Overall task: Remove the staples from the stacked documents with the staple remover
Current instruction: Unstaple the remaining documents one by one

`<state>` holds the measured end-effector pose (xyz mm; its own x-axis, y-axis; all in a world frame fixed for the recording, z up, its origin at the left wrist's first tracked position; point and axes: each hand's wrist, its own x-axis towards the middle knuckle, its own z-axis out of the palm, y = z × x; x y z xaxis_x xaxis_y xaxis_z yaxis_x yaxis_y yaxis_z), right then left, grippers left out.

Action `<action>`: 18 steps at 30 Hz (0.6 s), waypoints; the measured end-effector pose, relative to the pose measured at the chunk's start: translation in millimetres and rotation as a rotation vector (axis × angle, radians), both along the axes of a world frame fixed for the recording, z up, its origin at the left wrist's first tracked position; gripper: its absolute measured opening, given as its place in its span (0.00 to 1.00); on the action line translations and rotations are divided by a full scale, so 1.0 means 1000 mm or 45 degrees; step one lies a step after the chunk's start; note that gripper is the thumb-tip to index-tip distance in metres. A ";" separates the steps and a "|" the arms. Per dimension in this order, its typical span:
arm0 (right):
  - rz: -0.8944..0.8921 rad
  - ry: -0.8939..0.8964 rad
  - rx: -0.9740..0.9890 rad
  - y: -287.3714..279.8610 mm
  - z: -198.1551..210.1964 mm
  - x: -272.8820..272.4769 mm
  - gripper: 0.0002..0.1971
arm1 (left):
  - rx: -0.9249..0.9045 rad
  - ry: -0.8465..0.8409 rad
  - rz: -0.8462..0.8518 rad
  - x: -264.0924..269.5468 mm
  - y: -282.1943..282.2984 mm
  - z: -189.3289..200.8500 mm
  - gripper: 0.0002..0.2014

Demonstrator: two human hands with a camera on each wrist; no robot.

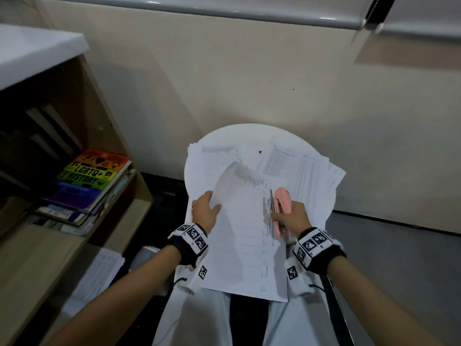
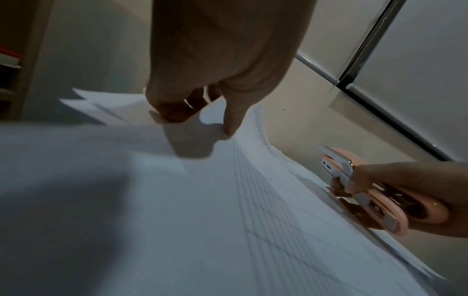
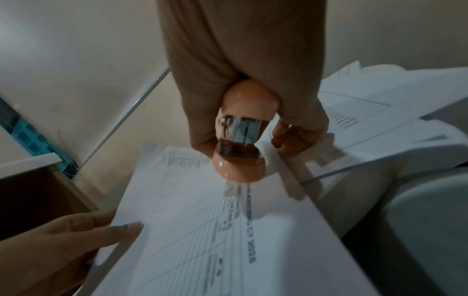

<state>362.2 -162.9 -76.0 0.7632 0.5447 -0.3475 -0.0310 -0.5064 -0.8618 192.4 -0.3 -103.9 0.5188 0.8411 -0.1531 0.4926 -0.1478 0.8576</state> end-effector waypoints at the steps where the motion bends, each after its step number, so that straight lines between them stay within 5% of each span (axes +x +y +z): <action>1: 0.010 0.009 -0.006 0.000 0.000 0.001 0.12 | 0.039 0.021 -0.008 0.001 0.000 -0.002 0.13; 6: 0.057 0.036 -0.046 0.002 -0.009 0.007 0.14 | -0.089 -0.077 0.075 0.003 0.001 -0.001 0.22; 11: -0.014 -0.006 0.051 0.001 -0.004 0.005 0.19 | -0.509 -0.256 -0.156 -0.002 0.011 0.026 0.20; 18: 0.041 0.079 0.374 -0.012 0.045 0.000 0.07 | -0.214 -0.650 -0.143 -0.007 -0.016 0.081 0.14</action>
<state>362.0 -174.5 -31.2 0.7261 0.6526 -0.2165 -0.0758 -0.2369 -0.9686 185.8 -16.0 -22.8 0.6474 0.7620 0.0137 -0.0029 -0.0155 0.9999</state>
